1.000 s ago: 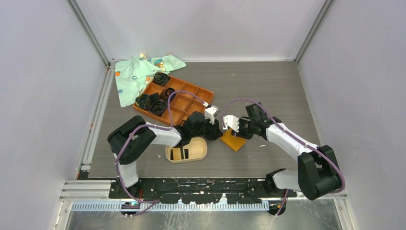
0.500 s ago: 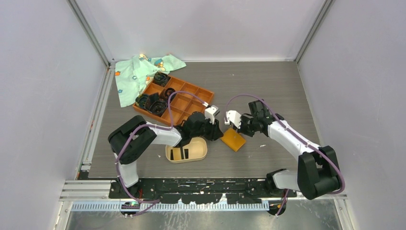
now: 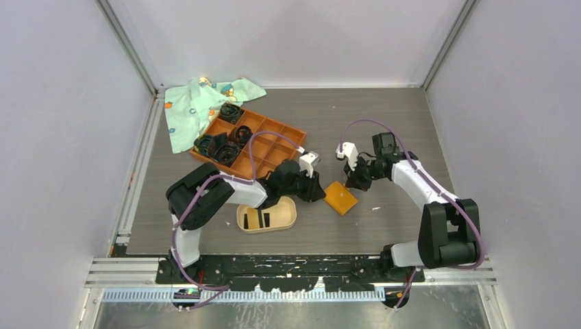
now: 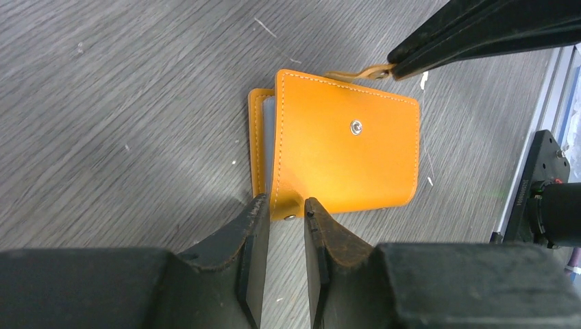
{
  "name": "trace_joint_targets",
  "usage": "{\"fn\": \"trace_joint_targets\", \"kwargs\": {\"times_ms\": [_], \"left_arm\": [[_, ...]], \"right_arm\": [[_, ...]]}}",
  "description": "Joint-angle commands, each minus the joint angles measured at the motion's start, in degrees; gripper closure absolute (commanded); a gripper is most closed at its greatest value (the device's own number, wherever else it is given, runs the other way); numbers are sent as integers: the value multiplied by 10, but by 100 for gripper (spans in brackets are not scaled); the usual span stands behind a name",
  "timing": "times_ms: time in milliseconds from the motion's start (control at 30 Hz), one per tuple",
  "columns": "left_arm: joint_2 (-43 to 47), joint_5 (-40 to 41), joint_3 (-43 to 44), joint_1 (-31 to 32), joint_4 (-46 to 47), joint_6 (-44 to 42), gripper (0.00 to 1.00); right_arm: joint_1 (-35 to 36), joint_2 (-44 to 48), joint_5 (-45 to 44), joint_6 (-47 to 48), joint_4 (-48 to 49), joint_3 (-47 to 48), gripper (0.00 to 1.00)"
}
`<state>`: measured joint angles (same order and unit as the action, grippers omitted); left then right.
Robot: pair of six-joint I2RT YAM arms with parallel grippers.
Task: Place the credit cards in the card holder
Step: Close the card holder at the center of the board.
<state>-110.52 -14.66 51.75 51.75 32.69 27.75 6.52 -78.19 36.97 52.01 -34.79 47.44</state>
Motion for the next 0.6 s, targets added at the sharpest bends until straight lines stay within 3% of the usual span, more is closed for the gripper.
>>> {"fn": "trace_joint_targets", "kwargs": {"times_ms": [0, 567], "left_arm": [[-15, -16, 33, 7, 40, 14, 74], [-22, -38, 45, 18, 80, 48, 76]], "right_arm": [[-3, -8, 15, -20, 1, 31, 99], [-5, -19, 7, 107, -81, 22, 99]]}}
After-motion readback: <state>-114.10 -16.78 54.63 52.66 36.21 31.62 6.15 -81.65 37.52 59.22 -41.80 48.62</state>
